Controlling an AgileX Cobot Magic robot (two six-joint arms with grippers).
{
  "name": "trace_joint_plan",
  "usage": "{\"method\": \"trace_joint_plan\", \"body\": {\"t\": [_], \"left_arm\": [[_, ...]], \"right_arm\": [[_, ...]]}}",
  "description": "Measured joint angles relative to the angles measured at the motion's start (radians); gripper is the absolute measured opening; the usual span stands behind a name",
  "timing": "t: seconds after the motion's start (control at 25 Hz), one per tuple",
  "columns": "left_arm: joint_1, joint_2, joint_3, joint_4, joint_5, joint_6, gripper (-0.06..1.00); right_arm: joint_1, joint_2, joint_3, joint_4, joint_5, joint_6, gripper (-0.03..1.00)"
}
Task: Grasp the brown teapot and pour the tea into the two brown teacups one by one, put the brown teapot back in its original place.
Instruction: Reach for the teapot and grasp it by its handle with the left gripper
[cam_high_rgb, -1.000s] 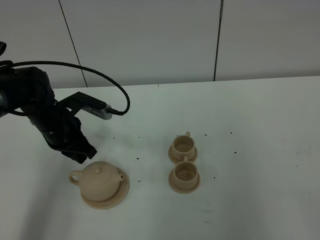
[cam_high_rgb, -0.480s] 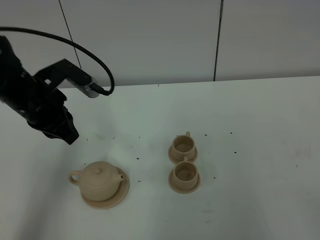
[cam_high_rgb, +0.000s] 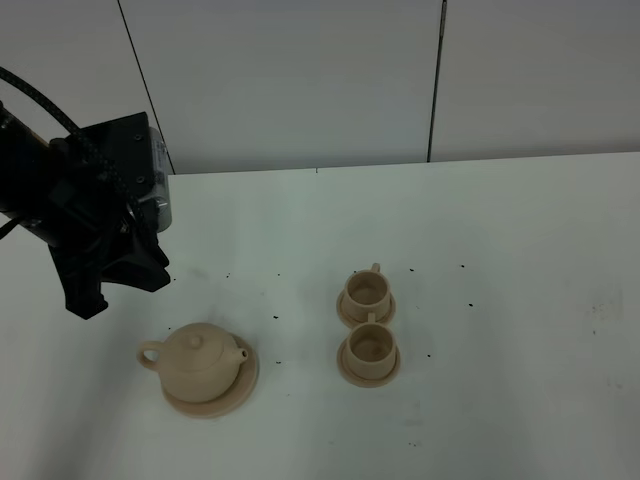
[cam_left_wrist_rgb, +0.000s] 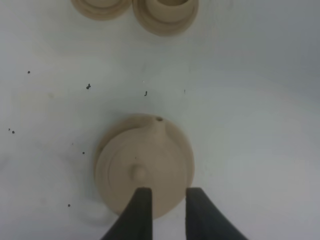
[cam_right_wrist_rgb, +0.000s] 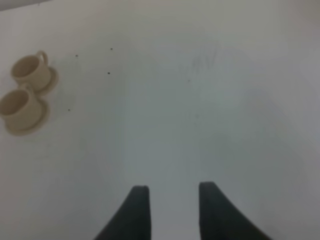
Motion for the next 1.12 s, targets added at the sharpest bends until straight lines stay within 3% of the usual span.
{"method": "trace_joint_plan", "body": {"t": [0.64, 0.92, 1.12], "left_arm": [[0.000, 0.000, 0.000, 0.016, -0.002, 0.010, 0.24], [-0.004, 0.057, 0.000, 0.179, -0.009, 0.033, 0.24], [-0.058, 0.097, 0.000, 0.279, -0.001, 0.050, 0.24]], "right_arm": [[0.000, 0.000, 0.000, 0.021, -0.001, 0.000, 0.24], [0.000, 0.000, 0.000, 0.026, -0.001, 0.000, 0.24], [0.000, 0.000, 0.000, 0.050, -0.003, 0.000, 0.24]]}}
